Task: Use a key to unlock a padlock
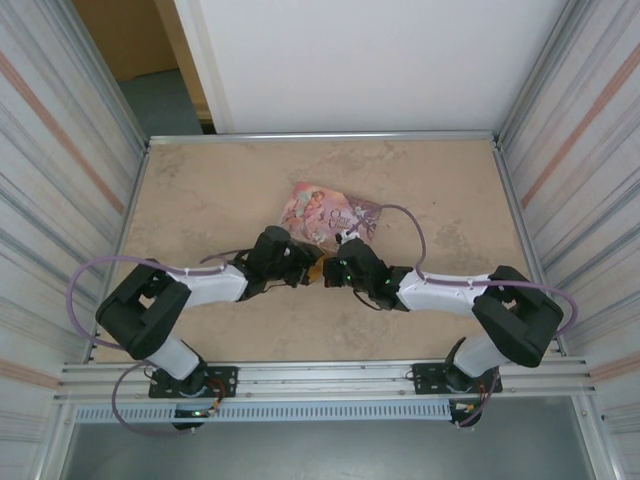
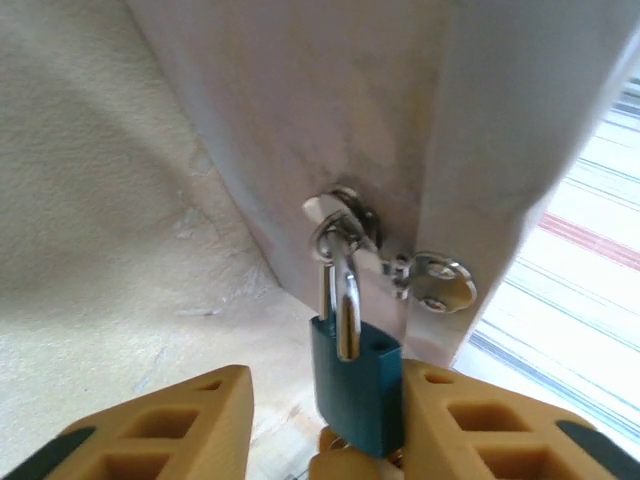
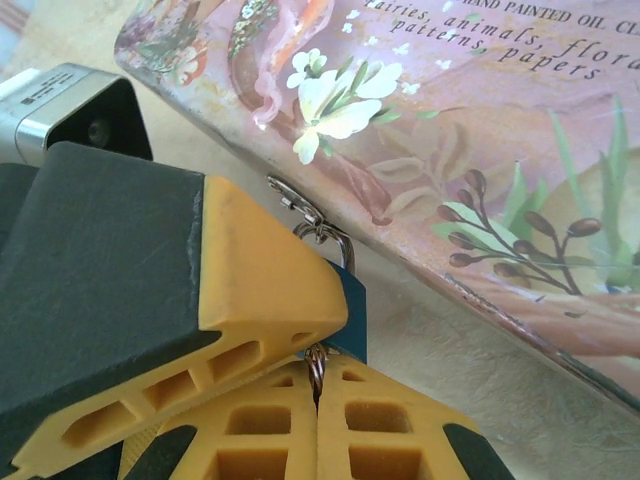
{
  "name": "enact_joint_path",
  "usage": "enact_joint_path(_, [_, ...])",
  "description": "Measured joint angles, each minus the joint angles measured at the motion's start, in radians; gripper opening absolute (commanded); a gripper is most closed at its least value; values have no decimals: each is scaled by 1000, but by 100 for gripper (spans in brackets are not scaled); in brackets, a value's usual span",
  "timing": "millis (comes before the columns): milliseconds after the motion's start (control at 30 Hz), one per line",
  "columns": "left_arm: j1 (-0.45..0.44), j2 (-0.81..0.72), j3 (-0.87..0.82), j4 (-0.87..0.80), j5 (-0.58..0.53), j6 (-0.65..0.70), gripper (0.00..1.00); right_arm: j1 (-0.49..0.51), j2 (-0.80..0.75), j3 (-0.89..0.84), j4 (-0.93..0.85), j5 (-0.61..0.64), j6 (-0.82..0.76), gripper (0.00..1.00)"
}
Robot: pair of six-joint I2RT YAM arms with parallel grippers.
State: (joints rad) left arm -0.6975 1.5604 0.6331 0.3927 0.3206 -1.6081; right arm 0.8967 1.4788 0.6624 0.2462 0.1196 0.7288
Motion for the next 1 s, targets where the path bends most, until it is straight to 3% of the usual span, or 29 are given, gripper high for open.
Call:
enact_joint_path(400, [38, -130, -13, -133, -25, 153, 54, -56, -37, -59, 42, -8, 53, 0])
enact_joint_path(733, [42, -391, 31, -411, -180, 413, 55, -153, -68, -175, 191, -112, 158, 0])
enact_joint_path(1000, [42, -559, 77, -575, -308, 594, 56, -159, -55, -212, 276, -126, 230, 0])
